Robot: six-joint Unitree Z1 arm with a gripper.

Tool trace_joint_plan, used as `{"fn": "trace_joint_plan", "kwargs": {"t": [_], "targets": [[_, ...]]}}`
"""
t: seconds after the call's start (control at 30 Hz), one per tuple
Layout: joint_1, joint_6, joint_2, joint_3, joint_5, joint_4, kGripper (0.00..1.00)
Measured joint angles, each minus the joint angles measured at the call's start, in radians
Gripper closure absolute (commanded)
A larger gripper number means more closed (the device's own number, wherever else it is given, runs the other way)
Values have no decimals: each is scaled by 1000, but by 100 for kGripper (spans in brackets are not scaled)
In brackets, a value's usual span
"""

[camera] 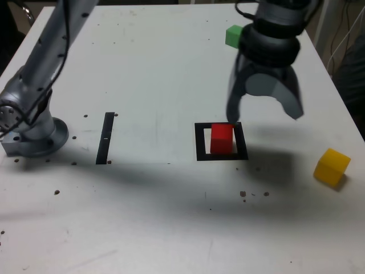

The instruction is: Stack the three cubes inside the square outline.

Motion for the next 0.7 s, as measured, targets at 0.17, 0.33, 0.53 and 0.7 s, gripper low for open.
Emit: {"fn": "trace_joint_plan", "kwargs": {"t": [0.17,0.33,0.53,0.7], "targets": [[-9,8,59,-107,-18,8,1],[-10,19,114,-200,-31,17,1],[-20,23,166,-297,-40,21,1],[-40,23,205,-373,-47,21,1]]}}
